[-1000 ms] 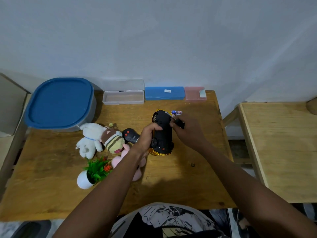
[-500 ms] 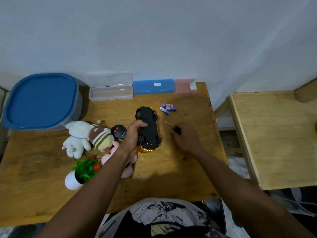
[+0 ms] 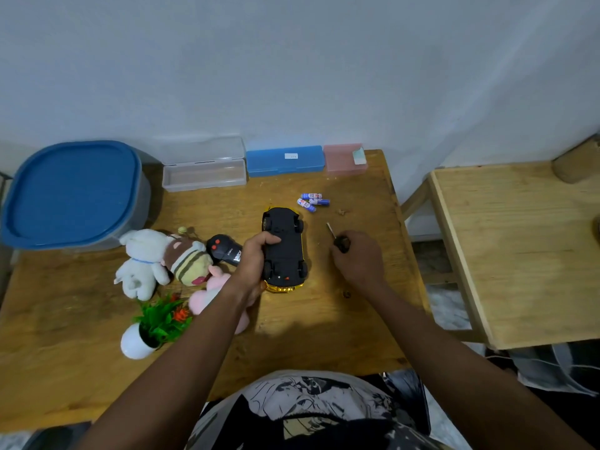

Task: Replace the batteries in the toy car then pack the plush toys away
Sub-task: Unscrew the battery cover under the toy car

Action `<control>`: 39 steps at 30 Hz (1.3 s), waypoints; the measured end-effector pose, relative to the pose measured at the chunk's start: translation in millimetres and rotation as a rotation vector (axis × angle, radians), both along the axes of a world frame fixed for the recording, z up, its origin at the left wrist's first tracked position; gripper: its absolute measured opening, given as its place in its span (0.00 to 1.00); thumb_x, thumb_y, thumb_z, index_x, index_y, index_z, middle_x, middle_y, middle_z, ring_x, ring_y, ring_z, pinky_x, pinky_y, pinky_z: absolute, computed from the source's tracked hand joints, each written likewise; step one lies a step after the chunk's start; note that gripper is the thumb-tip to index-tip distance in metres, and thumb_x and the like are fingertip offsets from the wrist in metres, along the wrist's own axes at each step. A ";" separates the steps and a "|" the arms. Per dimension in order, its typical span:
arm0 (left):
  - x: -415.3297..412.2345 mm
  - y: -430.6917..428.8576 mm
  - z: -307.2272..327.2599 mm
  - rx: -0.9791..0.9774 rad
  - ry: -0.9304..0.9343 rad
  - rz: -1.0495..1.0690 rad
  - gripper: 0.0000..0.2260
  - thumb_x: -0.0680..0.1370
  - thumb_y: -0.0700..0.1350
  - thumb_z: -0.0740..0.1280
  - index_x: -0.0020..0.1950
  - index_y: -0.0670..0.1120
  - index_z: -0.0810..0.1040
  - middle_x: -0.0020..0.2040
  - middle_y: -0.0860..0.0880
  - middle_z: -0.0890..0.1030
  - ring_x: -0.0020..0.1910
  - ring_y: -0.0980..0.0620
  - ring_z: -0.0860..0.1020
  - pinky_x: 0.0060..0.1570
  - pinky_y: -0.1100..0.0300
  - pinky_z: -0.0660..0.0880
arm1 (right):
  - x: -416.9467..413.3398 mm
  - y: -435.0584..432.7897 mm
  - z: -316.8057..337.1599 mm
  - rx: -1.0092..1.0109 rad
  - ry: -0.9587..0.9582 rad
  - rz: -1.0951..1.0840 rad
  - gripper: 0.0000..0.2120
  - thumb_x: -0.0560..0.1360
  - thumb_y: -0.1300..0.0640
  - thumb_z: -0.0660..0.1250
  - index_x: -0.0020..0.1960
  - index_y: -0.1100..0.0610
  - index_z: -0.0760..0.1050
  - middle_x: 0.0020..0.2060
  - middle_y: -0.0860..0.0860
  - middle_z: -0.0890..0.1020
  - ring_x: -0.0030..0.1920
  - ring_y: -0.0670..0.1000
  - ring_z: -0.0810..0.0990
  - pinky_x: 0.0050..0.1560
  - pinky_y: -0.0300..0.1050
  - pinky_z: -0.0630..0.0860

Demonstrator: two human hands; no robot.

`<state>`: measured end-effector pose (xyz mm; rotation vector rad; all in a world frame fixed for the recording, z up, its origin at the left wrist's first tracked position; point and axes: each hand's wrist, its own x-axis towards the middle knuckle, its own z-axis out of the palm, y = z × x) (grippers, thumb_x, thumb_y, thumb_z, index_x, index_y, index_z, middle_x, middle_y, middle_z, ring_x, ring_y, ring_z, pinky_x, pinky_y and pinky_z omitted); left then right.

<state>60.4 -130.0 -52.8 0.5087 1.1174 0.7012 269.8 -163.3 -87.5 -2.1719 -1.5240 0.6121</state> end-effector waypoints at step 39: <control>-8.3 -0.2 15.7 0.021 -0.031 0.017 0.20 0.79 0.47 0.54 0.56 0.39 0.81 0.47 0.41 0.84 0.46 0.43 0.82 0.44 0.54 0.79 | -56.6 8.4 76.4 0.129 0.268 0.429 0.14 0.68 0.55 0.76 0.40 0.48 0.70 0.39 0.42 0.77 0.42 0.44 0.75 0.41 0.44 0.72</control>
